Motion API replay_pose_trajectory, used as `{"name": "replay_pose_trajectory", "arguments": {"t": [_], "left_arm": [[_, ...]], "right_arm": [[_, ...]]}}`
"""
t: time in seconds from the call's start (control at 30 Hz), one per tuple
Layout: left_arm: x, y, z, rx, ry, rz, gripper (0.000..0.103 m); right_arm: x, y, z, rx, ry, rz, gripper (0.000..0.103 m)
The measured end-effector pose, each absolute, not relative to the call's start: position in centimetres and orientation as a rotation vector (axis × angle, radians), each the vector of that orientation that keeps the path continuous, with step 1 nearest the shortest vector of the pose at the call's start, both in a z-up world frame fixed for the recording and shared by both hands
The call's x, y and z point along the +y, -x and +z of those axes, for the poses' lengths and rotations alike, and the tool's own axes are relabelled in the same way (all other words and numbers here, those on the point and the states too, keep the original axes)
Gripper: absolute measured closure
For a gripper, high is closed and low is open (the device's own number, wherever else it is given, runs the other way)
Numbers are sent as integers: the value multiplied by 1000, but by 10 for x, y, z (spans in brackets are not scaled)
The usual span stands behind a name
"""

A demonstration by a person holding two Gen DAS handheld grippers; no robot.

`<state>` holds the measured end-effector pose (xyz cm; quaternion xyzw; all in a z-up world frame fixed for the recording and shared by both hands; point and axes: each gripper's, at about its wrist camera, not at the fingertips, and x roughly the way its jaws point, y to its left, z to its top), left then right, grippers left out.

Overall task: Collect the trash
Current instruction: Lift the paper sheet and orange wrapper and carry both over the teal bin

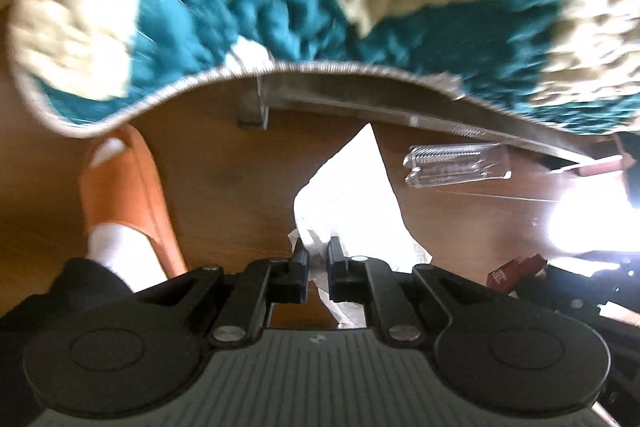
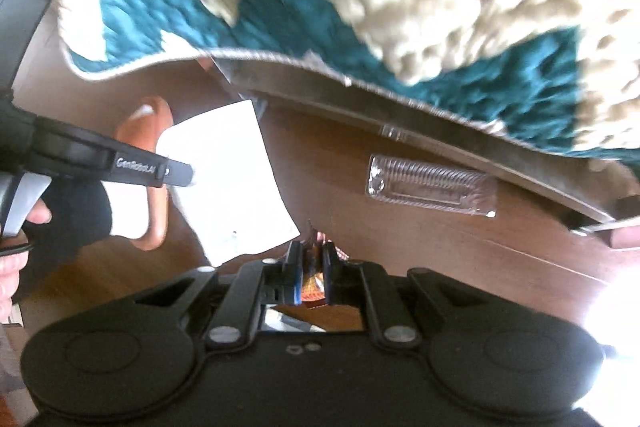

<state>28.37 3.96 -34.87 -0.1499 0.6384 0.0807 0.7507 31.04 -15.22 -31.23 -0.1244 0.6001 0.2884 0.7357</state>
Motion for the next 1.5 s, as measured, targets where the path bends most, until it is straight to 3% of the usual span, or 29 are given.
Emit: {"name": "replay_pose_trajectory", "arguments": {"t": [0.53,1.03,1.37,1.5], "left_arm": [[32,-217,-146,1050,277,107,95],[31,-224,51,646,164,49,94],[28,-262,158,425,30,68,94],[27,-282,178,387,-17,78,94]], "right_arm": [[-166,-257,-107,949,220,582,95],[-159,-254,69,567,212,571,96],[-143,-281,140,398,219,534,96],[-136,-294,150,383,210,516,96]]}}
